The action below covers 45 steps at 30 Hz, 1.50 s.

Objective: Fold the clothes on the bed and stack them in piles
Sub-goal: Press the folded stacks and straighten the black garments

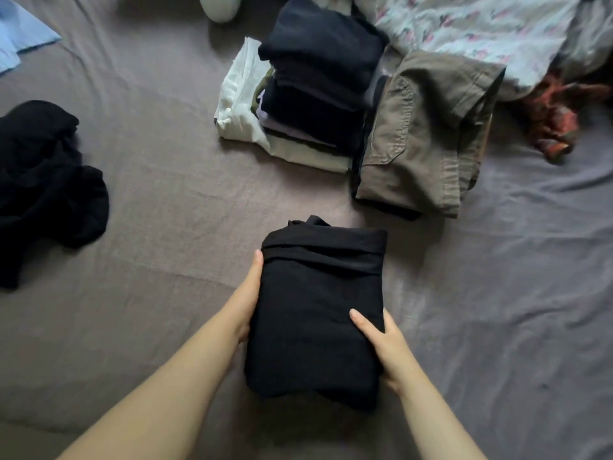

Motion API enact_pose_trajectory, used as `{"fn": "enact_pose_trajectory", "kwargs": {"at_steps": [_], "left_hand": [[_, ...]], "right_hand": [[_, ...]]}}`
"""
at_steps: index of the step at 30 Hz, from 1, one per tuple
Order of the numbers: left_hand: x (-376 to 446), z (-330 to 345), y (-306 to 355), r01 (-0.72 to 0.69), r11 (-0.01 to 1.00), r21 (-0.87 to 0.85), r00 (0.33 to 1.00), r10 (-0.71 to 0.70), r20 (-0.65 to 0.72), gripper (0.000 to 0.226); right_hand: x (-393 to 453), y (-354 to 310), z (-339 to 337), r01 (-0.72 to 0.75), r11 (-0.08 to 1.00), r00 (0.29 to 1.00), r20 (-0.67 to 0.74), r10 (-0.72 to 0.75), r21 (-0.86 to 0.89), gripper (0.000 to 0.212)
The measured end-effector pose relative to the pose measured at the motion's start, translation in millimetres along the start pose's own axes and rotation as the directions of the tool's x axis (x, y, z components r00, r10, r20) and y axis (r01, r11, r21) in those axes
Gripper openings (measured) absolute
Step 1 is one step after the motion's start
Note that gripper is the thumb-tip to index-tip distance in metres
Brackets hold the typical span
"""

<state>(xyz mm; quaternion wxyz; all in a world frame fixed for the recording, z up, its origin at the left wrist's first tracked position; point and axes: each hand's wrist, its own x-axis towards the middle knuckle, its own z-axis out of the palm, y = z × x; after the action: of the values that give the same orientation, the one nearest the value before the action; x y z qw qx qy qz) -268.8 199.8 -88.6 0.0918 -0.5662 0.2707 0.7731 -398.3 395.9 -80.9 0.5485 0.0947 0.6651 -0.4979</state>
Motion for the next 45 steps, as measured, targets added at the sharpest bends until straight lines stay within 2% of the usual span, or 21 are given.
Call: {"fn": "enact_pose_trajectory", "kwargs": {"at_steps": [2,4,6,10,13,17,21,23,26,28,31,32,34,36,41,43,44,45], "left_hand": [[4,0,-12,-0.015,1.000,0.027,0.999,0.016,-0.029,0.088],[4,1,-18,-0.063,0.994,0.085,0.997,0.068,-0.047,0.084],[5,2,-18,-0.097,0.991,0.097,0.992,0.104,-0.071,0.081],[11,10,-12,-0.106,0.989,0.107,0.991,0.114,-0.072,0.082],[12,28,-13,-0.069,0.992,0.103,0.995,0.076,-0.062,0.078],[11,72,-10,-0.091,0.987,0.132,0.996,0.088,0.022,0.056],[13,128,2,-0.122,0.968,0.220,0.990,0.103,0.094,0.064],[18,154,4,-0.133,0.965,0.227,0.989,0.113,0.100,0.059],[28,195,-1,-0.094,0.975,0.200,0.988,0.066,0.141,0.063],[33,223,-12,-0.093,0.971,0.221,0.977,0.046,0.208,0.067],[32,264,-19,-0.218,0.948,0.234,0.939,0.138,0.314,0.052],[33,276,-19,-0.264,0.935,0.238,0.923,0.173,0.345,0.055],[36,301,-13,-0.356,0.903,0.240,0.886,0.244,0.395,0.064],[43,321,1,-0.456,0.855,0.248,0.855,0.343,0.389,0.063],[63,363,60,-0.570,0.793,0.215,0.808,0.492,0.325,0.066],[75,374,83,-0.604,0.758,0.247,0.793,0.542,0.278,0.066],[80,381,88,-0.617,0.703,0.355,0.786,0.579,0.219,0.070],[83,386,88,-0.589,0.581,0.561,0.760,0.635,0.141,0.077]], "right_hand": [[6,6,-7,-0.009,1.000,0.999,-0.037,0.008,-0.021,0.079],[12,6,-13,-0.031,0.999,0.999,-0.008,0.031,0.007,0.068],[15,5,-16,-0.046,0.998,0.998,0.032,0.045,0.042,0.065],[19,0,-15,0.002,0.999,1.000,0.030,-0.001,-0.041,0.069],[14,-7,-27,0.046,0.998,0.999,0.011,-0.045,-0.044,0.050],[-4,-7,-60,0.107,0.994,0.991,-0.083,-0.104,0.029,0.042],[-17,-14,-97,0.159,0.982,0.972,-0.191,-0.138,0.104,0.059],[-17,-26,-117,0.208,0.974,0.955,-0.233,-0.184,0.086,0.059],[-9,-47,-161,0.241,0.971,0.934,-0.274,-0.228,0.012,0.043],[-5,-57,-194,0.235,0.970,0.924,-0.297,-0.242,-0.059,0.048],[-10,-66,-232,0.233,0.967,0.906,-0.336,-0.256,-0.108,0.084],[-12,-68,-241,0.250,0.963,0.896,-0.353,-0.269,-0.099,0.093],[-13,-74,-256,0.310,0.950,0.876,-0.376,-0.301,-0.039,0.102],[-5,-85,-268,0.365,0.931,0.858,-0.394,-0.329,0.019,0.105],[40,-143,-281,0.477,0.875,0.834,-0.355,-0.422,0.081,0.096],[67,-169,-287,0.490,0.867,0.838,-0.323,-0.440,0.089,0.083],[84,-177,-289,0.486,0.872,0.840,-0.310,-0.446,0.062,0.071],[100,-182,-289,0.470,0.882,0.839,-0.310,-0.447,0.003,0.060]]}}
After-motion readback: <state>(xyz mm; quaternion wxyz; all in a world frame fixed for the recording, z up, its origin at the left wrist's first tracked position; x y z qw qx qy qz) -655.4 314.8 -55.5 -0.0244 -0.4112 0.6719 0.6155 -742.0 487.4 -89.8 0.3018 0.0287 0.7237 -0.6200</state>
